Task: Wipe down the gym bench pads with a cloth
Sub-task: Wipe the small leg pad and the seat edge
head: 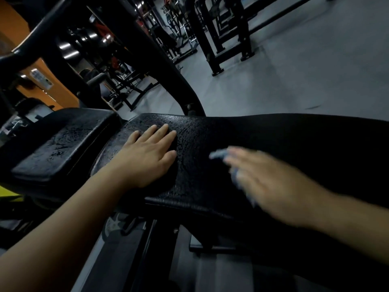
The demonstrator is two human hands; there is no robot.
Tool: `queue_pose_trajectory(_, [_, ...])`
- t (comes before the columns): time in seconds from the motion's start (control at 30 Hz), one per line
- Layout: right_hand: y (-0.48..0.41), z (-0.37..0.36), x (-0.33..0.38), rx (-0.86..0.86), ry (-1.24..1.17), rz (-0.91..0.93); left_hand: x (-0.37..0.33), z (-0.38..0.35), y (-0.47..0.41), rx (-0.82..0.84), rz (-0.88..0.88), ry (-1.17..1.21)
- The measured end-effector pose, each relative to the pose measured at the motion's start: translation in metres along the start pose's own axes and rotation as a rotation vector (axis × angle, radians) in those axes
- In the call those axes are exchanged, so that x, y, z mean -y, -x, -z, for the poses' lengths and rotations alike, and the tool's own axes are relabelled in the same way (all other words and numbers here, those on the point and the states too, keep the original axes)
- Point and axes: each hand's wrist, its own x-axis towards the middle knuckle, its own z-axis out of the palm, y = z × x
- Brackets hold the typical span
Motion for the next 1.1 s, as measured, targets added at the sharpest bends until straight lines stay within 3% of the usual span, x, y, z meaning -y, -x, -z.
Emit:
queue_pose_trajectory(0.07, [-0.045, -0.003, -0.029, -0.053, 0.031, -0.196, -0.013, 0.000, -0.004, 0.000, 0.018, 0.000])
queue_pose_trajectory(0.13, [-0.077, -0.024, -0.020, -0.055, 0.098, -0.254, -0.027, 0.001, -0.011, -0.005, 0.026, 0.004])
queue_pose_trajectory(0.27, [-0.035, -0.026, 0.015, -0.007, -0.056, 0.051, -0.040, 0.001, -0.020, -0.022, -0.013, 0.018])
queue_pose_trajectory(0.33, [-0.028, -0.016, -0.023, -0.029, 0.018, 0.042, -0.040, -0.002, -0.022, -0.031, -0.026, 0.019])
queue_pose_trajectory(0.43, [-0.082, -0.004, -0.077, -0.025, 0.071, -0.325, -0.045, -0.004, -0.027, -0.041, -0.013, 0.024])
queue_pose_trajectory(0.5, [-0.113, -0.020, -0.072, -0.051, 0.113, -0.407, -0.047, -0.005, -0.029, -0.046, -0.010, 0.022])
queue_pose_trajectory(0.67, [-0.025, -0.012, -0.018, 0.009, -0.080, -0.043, -0.046, -0.005, -0.028, -0.048, -0.024, 0.005])
queue_pose_trajectory(0.77, [-0.007, 0.011, -0.047, 0.073, -0.041, -0.132, -0.051, -0.004, -0.027, -0.043, -0.107, 0.015])
queue_pose_trajectory(0.9, [-0.062, -0.010, -0.048, -0.076, 0.034, -0.378, -0.056, -0.002, -0.026, -0.022, -0.121, 0.017])
queue_pose_trajectory(1.03, [-0.009, -0.017, 0.011, -0.029, -0.095, -0.082, -0.057, -0.001, -0.022, -0.026, -0.141, 0.007])
queue_pose_trajectory(1.1, [0.025, 0.002, 0.004, -0.017, -0.085, -0.015, -0.056, -0.003, -0.021, -0.036, -0.165, 0.014])
